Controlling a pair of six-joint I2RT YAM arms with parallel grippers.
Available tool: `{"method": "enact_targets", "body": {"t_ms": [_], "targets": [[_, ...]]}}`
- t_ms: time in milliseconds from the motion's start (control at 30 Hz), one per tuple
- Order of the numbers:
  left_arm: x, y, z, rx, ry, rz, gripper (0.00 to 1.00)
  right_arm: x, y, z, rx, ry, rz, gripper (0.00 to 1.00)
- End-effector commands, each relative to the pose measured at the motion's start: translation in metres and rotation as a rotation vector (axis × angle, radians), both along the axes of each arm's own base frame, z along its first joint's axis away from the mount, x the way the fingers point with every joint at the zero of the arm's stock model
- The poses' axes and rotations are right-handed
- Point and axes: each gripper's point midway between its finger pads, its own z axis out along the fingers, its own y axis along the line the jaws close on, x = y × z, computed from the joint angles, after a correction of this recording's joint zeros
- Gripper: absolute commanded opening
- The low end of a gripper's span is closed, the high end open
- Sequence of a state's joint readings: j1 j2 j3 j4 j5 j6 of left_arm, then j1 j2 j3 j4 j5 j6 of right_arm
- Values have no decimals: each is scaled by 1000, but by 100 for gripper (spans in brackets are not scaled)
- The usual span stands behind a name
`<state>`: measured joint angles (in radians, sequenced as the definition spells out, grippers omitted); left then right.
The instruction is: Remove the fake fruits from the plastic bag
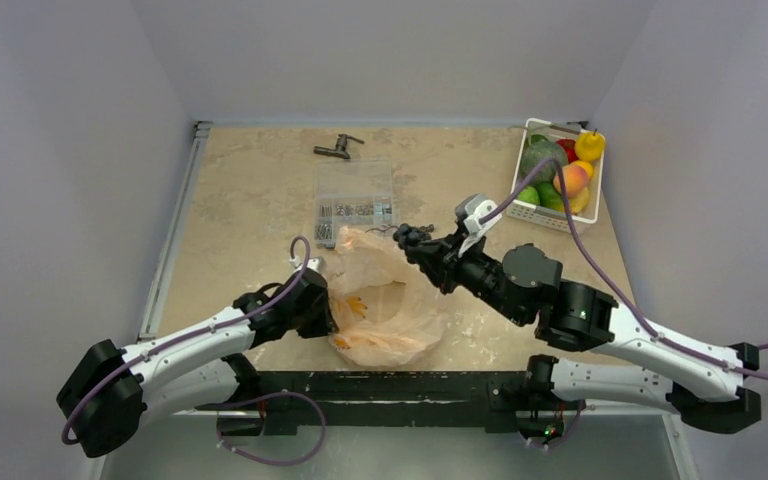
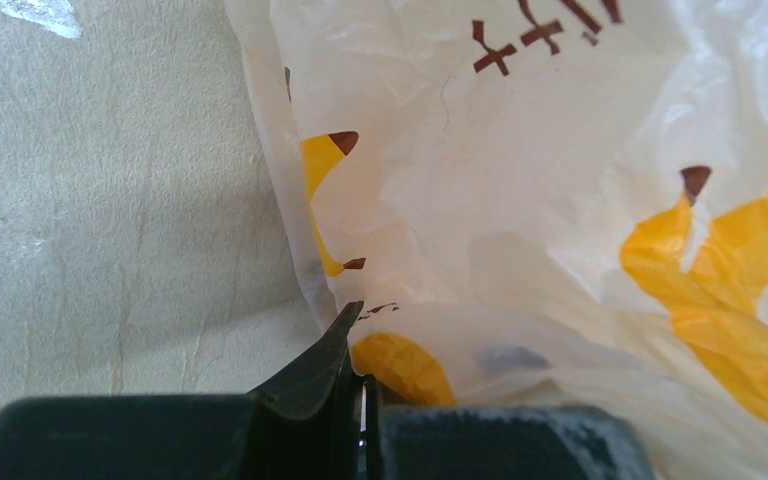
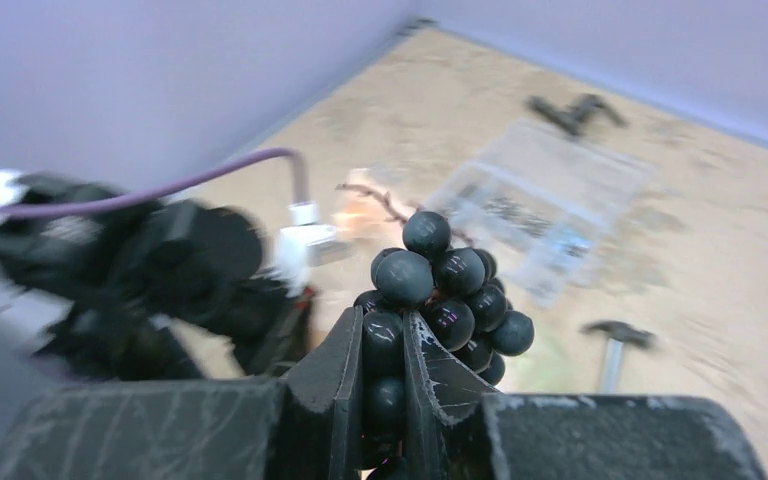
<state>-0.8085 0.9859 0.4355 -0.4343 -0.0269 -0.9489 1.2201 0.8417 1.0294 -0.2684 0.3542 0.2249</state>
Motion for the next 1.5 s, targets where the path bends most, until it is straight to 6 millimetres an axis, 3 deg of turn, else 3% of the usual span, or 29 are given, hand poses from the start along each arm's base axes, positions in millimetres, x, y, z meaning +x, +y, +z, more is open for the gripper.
{"method": "enact_targets", "body": {"t_ms": [0, 100, 233, 400, 567, 900, 967, 1067, 1167, 1467], "targets": [[8, -7, 15, -25, -51, -15, 0, 60, -69, 10, -28, -44, -397, 0], [7, -7, 18, -31, -57, -25, 0, 100, -113, 7, -5, -15, -612, 0], [8, -8, 21, -39, -67, -38, 0, 154, -166, -18, -63, 33, -881, 0], [5, -16, 23, -69, -61, -74, 0, 220, -208, -51, -49, 115, -1042, 0], [1, -21, 21, -88, -44, -102, 0, 297, -252, -62, -11, 155, -1135, 0], [1, -27, 25, -112, -41, -115, 0, 421, -315, -22, 44, 81, -1276, 0], [1, -27, 25, -112, -42, -112, 0, 439, -326, -6, 57, 59, -1295, 0], [2, -27, 23, -105, -35, -110, 0, 459, -333, -6, 63, 58, -1306, 0], [3, -30, 22, -108, -28, -116, 0, 469, -358, -8, 75, 48, -1352, 0], [4, -35, 21, -111, -16, -134, 0, 483, -395, -57, 2, 117, -1426, 0]]}}
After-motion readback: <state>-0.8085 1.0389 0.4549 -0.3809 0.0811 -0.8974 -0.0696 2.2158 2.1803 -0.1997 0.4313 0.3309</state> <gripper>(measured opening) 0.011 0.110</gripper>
